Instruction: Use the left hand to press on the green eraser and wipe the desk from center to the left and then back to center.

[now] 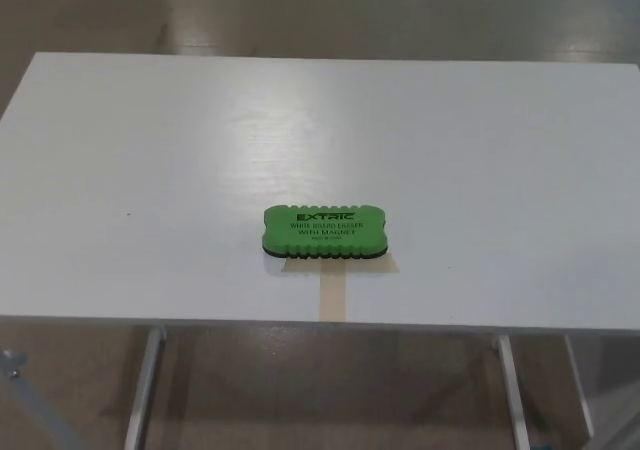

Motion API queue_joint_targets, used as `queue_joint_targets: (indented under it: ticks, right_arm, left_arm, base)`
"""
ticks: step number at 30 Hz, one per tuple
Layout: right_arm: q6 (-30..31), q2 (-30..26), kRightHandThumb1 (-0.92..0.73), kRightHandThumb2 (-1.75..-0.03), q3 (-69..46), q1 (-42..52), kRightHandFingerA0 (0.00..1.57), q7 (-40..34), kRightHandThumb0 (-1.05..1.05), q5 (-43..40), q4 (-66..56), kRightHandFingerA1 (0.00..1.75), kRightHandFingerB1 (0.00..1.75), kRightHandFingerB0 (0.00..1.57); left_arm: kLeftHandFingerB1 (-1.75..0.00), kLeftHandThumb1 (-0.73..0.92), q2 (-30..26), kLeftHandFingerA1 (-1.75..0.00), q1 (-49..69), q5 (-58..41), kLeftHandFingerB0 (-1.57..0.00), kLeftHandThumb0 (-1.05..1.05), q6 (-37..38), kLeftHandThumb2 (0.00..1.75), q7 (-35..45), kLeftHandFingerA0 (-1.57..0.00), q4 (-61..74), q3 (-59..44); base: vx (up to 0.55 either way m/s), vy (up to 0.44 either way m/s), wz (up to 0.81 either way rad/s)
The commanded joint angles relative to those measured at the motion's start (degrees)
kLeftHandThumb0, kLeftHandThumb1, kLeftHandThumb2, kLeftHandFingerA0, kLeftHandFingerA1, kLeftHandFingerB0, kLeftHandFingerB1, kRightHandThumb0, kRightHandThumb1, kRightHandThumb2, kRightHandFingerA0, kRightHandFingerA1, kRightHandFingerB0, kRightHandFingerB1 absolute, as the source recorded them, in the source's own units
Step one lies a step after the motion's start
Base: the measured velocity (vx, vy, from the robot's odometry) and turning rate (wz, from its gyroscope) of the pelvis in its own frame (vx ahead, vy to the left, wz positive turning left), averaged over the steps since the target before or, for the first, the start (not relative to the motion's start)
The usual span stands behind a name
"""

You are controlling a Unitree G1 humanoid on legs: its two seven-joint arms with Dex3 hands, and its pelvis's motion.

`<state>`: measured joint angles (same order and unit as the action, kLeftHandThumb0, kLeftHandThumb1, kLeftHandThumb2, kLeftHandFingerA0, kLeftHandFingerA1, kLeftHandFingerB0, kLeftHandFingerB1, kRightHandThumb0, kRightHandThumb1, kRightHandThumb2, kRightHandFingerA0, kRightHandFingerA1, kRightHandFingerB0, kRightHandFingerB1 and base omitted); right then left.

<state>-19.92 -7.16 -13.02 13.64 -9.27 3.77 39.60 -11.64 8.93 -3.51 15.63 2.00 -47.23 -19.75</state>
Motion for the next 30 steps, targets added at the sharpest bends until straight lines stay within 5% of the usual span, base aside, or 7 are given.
queue_joint_targets:
  ticks: [1,6,8,9,10,17,30]
  right_arm:
    - [-6.1,1.3,-0.69,-0.60,-1.8,0.1,0.72,-2.0,-0.24,-2.3,-0.6,0.55,0.42,0.43]
    - [-7.4,1.2,-0.70,-0.60,-1.5,0.6,0.72,-2.9,-0.25,-0.7,0.4,0.54,0.42,0.43]
    - [-8.0,1.4,-0.70,-0.60,-1.2,1.2,0.72,-2.8,-0.26,-0.6,0.2,0.54,0.42,0.43]
    - [-8.4,1.4,-0.70,-0.60,-1.2,1.6,0.72,-2.6,-0.26,-0.7,0.1,0.54,0.42,0.43]
    - [-8.9,1.3,-0.69,-0.60,-1.0,1.8,0.74,-2.2,-0.25,-0.7,0.3,0.55,0.42,0.43]
    - [-9.6,0.7,-0.70,-0.61,-1.1,0.8,0.75,1.3,-0.25,-2.6,2.1,0.54,0.42,0.41]
    - [-8.1,1.1,-0.70,-0.61,-0.8,0.4,0.75,0.5,-0.25,-2.1,1.2,0.54,0.41,0.40]
  left_arm:
    - [-0.38,0.63,0.8,-0.42,0.0,-2.6,-0.56,-0.41,6.8,0.59,-0.1,-0.57,-1.1,-1.6]
    - [-0.36,0.62,0.7,-0.40,0.7,-2.2,-0.53,-0.41,7.8,0.59,2.5,-0.56,-0.5,-0.3]
    - [-0.34,0.61,-1.1,-0.39,1.6,-2.5,-0.46,-0.41,7.1,0.58,10.2,-0.55,2.1,2.5]
    - [-0.47,0.49,-1.9,-0.53,1.9,-3.5,-0.37,-0.49,7.0,0.81,14.1,-0.50,2.8,3.3]
    - [-0.34,0.59,-3.3,-0.41,2.1,-4.4,-0.46,-0.39,6.6,0.58,19.6,-0.68,3.9,4.7]
    - [-0.43,0.65,-8.6,-0.48,4.0,-8.7,-0.69,-0.35,5.5,0.60,41.7,-0.84,16.0,14.2]
    - [-0.50,0.68,-17.0,-0.51,9.0,-17.2,-0.86,-0.32,-10.5,0.62,54.0,-0.92,45.6,29.4]
  base:
    - [0.00,0.000,0.00]
    - [0.00,0.000,0.00]
    - [0.00,0.000,0.00]
    - [0.00,0.000,0.00]
    - [0.00,0.000,0.00]
    - [0.00,0.000,0.00]
    - [0.00,0.000,0.00]
